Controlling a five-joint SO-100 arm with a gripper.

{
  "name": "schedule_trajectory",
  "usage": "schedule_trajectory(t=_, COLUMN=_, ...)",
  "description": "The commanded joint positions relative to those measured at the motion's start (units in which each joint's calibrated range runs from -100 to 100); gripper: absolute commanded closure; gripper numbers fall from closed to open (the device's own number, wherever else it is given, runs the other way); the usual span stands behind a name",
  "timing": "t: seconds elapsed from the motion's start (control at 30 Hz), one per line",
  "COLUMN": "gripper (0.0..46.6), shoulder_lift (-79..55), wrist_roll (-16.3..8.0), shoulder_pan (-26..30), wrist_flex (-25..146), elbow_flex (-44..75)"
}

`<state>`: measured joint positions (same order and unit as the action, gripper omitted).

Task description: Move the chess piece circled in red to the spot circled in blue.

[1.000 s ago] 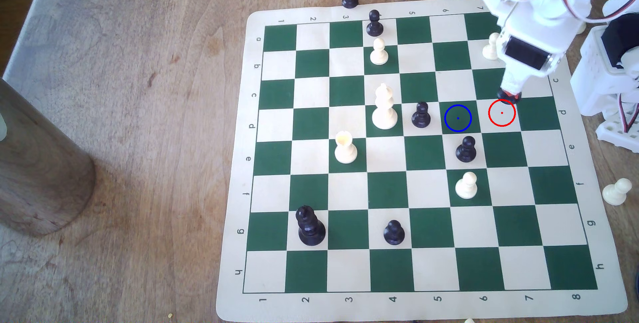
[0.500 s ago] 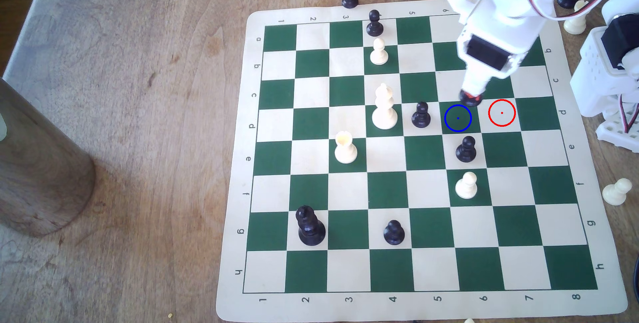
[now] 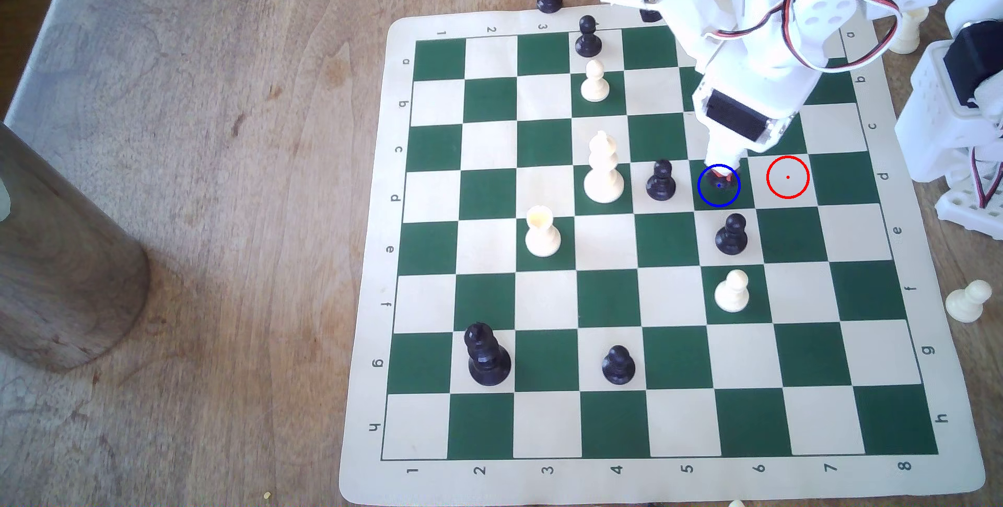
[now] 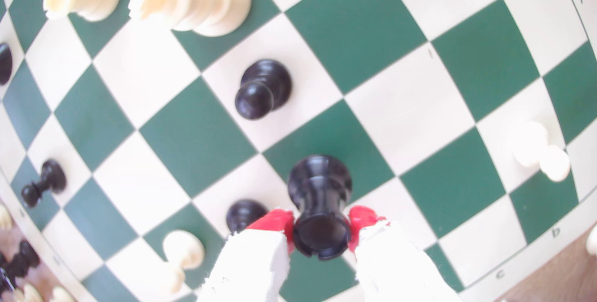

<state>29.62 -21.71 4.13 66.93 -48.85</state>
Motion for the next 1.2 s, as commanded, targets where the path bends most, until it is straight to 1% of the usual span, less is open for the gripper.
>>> schedule_trajectory(t=0.0, gripper=44.4, shoulder_lift=-1.4, wrist_roll=0.3, shoulder_pan=0.1, wrist_flex=-2.1, elbow_flex=0.0)
schedule_trajectory(t=0.33, gripper=44.3, shoulder_lift=-4.5, wrist_roll=0.7, shoulder_pan=-0.6, wrist_flex=-4.8, elbow_flex=-0.7)
schedule_trajectory(t=0.63, gripper=43.9, shoulder_lift=-5.7, wrist_roll=1.6, shoulder_pan=-1.7, wrist_flex=-5.7, elbow_flex=-2.3)
schedule_trajectory(t=0.67, gripper=42.2, shoulder_lift=-5.7, wrist_roll=1.6, shoulder_pan=-1.8, wrist_flex=-5.8, elbow_flex=-2.4)
schedule_trajectory(t=0.73, gripper=36.4, shoulder_lift=-5.7, wrist_roll=1.5, shoulder_pan=-2.0, wrist_flex=-5.8, elbow_flex=-2.6)
schedule_trajectory(t=0.8, gripper=33.9, shoulder_lift=-5.6, wrist_roll=1.4, shoulder_pan=-2.0, wrist_flex=-5.9, elbow_flex=-2.6)
schedule_trajectory(t=1.17, gripper=29.6, shoulder_lift=-2.6, wrist_roll=0.8, shoulder_pan=-1.7, wrist_flex=-5.8, elbow_flex=-3.5)
